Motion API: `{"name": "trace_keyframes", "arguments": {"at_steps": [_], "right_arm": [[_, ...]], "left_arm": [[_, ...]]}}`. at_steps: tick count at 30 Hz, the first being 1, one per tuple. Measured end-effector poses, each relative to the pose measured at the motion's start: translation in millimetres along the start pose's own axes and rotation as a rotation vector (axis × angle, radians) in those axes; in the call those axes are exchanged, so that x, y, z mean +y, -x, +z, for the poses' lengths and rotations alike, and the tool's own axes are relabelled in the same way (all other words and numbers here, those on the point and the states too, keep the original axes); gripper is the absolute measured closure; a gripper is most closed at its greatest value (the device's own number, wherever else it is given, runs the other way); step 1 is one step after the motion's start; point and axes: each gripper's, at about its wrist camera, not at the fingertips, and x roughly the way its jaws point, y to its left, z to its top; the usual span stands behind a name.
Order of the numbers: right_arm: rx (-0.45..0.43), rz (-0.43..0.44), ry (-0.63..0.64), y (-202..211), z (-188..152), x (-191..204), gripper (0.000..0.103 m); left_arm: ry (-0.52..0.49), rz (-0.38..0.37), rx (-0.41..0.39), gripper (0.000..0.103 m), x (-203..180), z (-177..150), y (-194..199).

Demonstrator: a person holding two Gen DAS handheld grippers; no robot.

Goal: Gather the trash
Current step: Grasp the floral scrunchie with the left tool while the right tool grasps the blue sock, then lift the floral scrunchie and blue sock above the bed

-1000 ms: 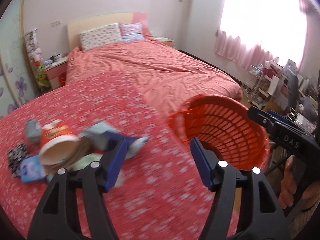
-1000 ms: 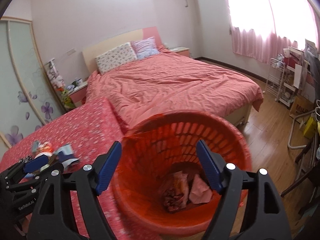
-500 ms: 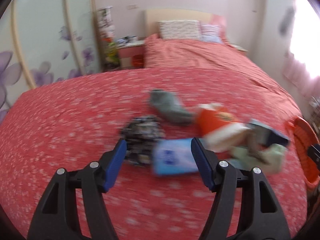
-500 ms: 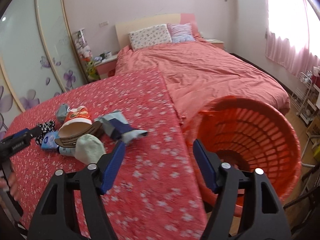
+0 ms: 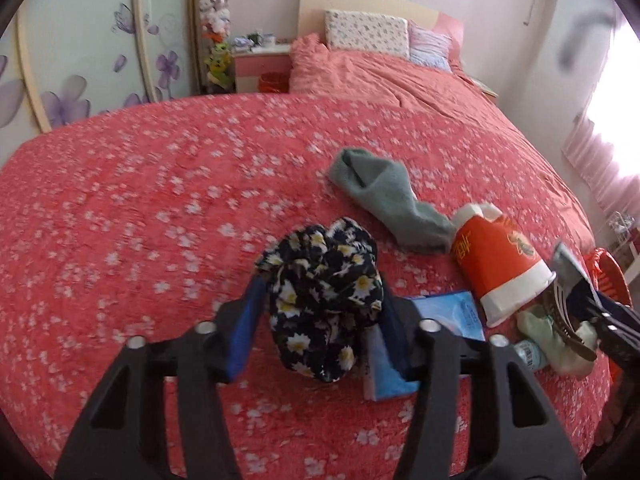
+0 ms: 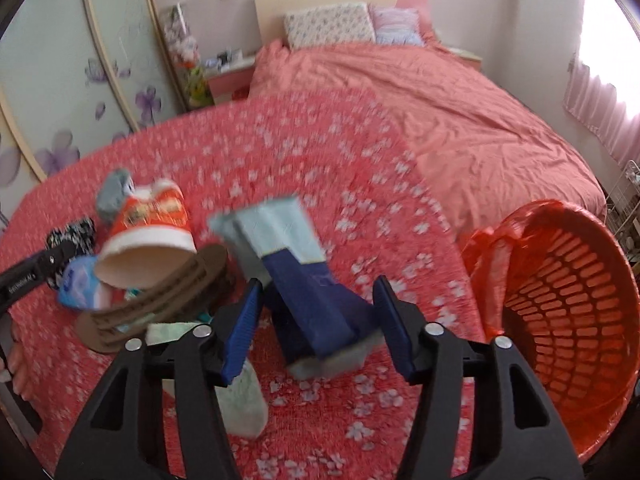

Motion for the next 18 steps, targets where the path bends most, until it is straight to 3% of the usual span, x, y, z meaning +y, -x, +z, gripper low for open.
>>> {"name": "trace_keyframes", "arguments": {"at_steps": [4, 6, 8, 15, 18], "right_arm": [[-0.014, -0.010, 0.002, 4, -5, 1, 0.067], [-0.018, -0.003, -0.016, 8, -8, -2, 0.077], [-0.027, -0.003, -0.031, 12, -10, -4, 0.078], [-0.051, -0.033, -0.020, 28, -22, -1, 0.078], [-0.028, -0.042, -0.019, 20, -26, -1, 0.078]], "left_arm": [[-0.014, -0.037, -0.008, 0.076, -4, 0, -3], [-0.028, -0.030, -0.017, 0.082, -6, -2, 0], [-0.040, -0.014, -0.028, 0.086, -4, -5, 5], [-0.034, 0.006, -0.054, 0.086, 26, -31, 39], [-0.040, 0.034, -0.045, 0.080, 33, -44, 42]]}}
